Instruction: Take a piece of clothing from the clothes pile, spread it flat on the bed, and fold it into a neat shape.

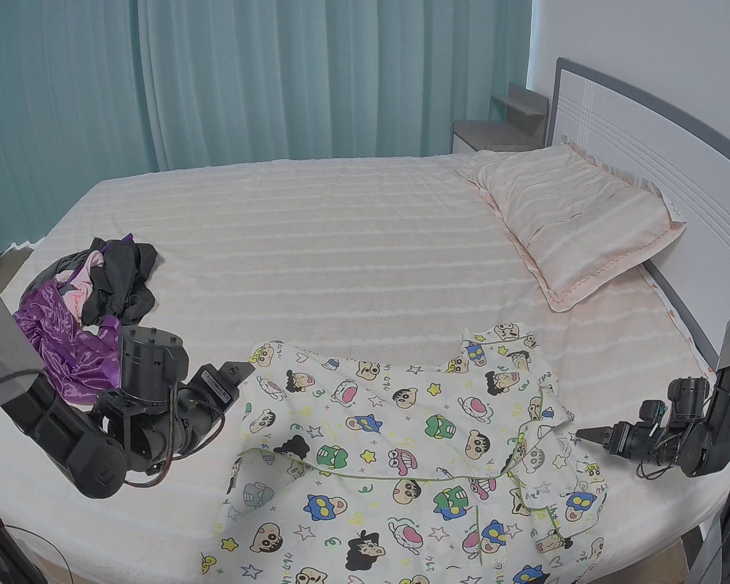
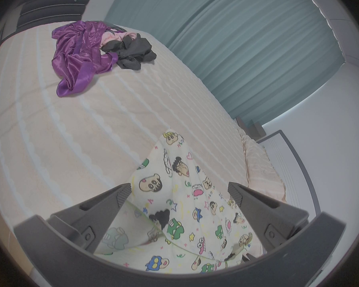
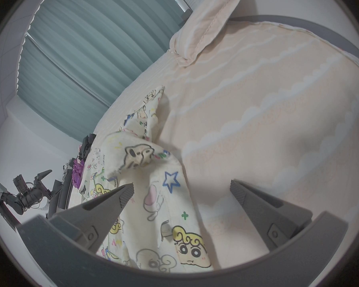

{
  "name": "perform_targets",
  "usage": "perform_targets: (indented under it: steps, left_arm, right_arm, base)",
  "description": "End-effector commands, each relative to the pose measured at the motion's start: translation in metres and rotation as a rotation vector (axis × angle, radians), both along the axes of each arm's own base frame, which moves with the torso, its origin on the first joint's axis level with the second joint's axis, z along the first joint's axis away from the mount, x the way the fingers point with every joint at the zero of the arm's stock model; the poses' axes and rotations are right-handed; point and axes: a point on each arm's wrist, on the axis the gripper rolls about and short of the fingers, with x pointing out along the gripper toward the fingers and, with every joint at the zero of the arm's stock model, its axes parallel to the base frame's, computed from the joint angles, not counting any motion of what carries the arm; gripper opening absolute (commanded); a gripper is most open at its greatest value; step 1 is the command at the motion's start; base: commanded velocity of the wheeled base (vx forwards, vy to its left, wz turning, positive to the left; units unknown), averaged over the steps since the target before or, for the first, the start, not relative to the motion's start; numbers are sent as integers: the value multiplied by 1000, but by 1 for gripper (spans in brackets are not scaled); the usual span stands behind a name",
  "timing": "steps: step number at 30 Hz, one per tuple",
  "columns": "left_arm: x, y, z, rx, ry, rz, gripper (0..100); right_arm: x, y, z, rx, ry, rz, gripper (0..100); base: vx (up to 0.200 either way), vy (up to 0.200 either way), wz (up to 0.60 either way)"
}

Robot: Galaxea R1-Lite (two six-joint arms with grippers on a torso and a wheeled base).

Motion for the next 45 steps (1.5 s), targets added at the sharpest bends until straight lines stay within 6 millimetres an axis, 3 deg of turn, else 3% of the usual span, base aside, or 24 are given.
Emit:
perform_targets:
  steps: [1, 10, 15, 16, 22, 39, 45]
  left_arm:
    - [-4, -4, -2, 3, 11, -15, 100]
    - [-2, -5, -10, 1, -3, -13, 100]
    - [-1, -5, -14, 4, 4, -12, 100]
    - [0, -5, -15, 6, 7, -12, 100]
    - [0, -5, -14, 6, 5, -13, 100]
    - [-1, -4, -15, 15, 6, -13, 100]
    - [-2, -4, -15, 17, 6, -14, 100]
  right_arm:
    - [-3, 3, -12, 11, 45, 10, 100]
    - [-6, 22, -12, 12, 64, 81, 100]
    - [-7, 23, -12, 13, 60, 82, 100]
    - [-8, 24, -12, 12, 58, 85, 0]
    - [-6, 21, -10, 9, 18, 72, 0]
    - [-6, -24, -2, -34, -119, -108, 0]
    - [-3, -29, -1, -61, -127, -147, 0]
  base:
    - [0, 0, 0]
    - [0, 0, 0]
    - [0, 0, 0]
    - [0, 0, 0]
    - [0, 0, 0]
    - [0, 0, 0]
    - [0, 0, 0]
